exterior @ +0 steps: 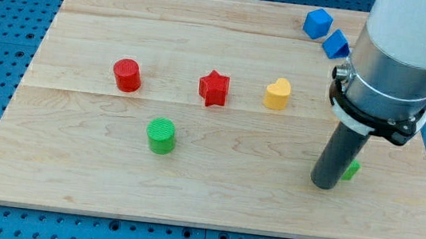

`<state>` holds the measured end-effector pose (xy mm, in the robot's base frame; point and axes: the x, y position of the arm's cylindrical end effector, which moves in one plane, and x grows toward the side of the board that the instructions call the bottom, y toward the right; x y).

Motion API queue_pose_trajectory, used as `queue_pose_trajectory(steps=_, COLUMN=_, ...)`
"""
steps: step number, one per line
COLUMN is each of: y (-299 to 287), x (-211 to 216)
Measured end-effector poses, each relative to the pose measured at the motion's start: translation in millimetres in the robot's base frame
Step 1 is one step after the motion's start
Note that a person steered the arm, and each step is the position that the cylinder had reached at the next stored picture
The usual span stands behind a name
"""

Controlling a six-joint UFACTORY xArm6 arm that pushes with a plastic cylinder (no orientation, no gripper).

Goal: Push green circle to the right side of the board

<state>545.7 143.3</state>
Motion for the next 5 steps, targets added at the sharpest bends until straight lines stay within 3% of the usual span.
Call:
queue_pose_trajectory(steps=1, y=5.5, x=-8.3)
queue_pose_trajectory(steps=2, y=-91.1, x=44.3)
queue_pose_trajectory(steps=3, y=-235.8, x=64.8)
queue_pose_trajectory(steps=4, y=-319.2, x=28.4)
queue_pose_trajectory(steps=5, y=-315.9, x=-3.0)
